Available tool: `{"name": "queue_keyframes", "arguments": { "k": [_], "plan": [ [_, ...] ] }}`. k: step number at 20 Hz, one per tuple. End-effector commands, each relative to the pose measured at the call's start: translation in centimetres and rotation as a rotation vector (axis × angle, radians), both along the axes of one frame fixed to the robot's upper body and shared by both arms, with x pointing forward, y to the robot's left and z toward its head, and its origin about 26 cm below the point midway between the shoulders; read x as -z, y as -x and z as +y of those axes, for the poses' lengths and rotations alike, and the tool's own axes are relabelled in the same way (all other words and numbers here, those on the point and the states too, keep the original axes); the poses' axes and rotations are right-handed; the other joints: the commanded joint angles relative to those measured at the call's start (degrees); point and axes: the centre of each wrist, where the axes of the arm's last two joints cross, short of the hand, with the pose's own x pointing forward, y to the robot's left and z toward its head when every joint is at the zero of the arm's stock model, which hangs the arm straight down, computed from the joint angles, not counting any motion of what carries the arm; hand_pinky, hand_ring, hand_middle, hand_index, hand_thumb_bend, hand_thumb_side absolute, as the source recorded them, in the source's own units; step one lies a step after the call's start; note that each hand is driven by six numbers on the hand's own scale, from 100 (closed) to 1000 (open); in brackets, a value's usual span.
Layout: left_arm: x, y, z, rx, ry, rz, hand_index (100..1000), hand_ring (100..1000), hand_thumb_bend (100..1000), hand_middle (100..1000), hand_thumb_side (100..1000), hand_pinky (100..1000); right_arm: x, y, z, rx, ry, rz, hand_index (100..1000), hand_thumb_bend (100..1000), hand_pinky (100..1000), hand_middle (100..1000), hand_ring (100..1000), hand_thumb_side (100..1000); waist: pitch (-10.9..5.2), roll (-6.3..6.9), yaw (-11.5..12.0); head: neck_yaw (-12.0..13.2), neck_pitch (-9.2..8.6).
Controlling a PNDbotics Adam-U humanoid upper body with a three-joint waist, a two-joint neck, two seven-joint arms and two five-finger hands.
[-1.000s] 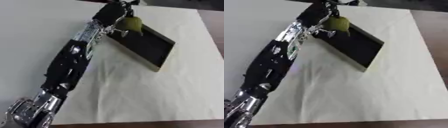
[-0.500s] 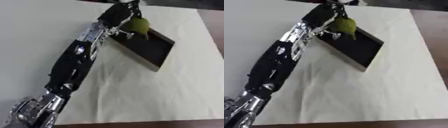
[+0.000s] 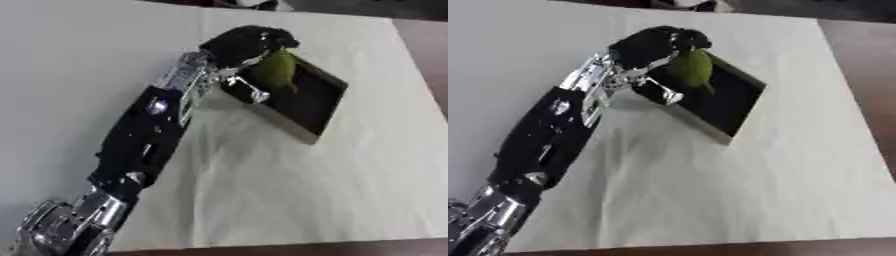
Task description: Pick up objects on the table and place them in the box.
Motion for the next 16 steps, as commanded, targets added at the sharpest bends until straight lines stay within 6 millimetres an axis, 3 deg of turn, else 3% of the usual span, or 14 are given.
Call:
{"name": "queue_keyframes", "arguments": {
  "k": [1,7,14,15,16],
  "plan": [
    [-1.0,0.07,-0.15,0.004,-0.015,-0.011,982,915,316,909,323,879,-0.74,0.47,-0.23,0.003,-0.005,-0.032,727,100,842,624,702,616,-1.18,0.08,-0.11,-0.27,-0.56],
    [-1.07,0.13,-0.02,0.0,0.007,-0.017,965,897,290,883,268,863,-0.75,0.47,-0.26,0.006,-0.007,-0.032,727,100,842,624,702,612,-1.25,0.11,-0.12,-0.33,-0.61],
    [-1.21,0.18,-0.02,0.001,0.029,-0.028,964,896,286,881,263,861,-0.77,0.47,-0.28,0.007,-0.008,-0.033,727,100,842,624,702,611,-1.29,0.07,-0.16,-0.26,-0.66],
    [-1.26,0.19,-0.03,0.001,0.031,-0.029,958,884,229,872,217,844,-0.77,0.47,-0.28,0.007,-0.009,-0.033,727,100,842,624,702,610,-1.31,0.05,-0.15,-0.26,-0.66],
    [-1.77,0.29,-0.06,0.002,0.058,-0.043,953,880,194,869,231,835,-0.75,0.47,-0.31,0.008,-0.011,-0.033,727,100,842,625,702,609,-1.4,-0.05,-0.06,-0.31,-0.69]
  ]
}}
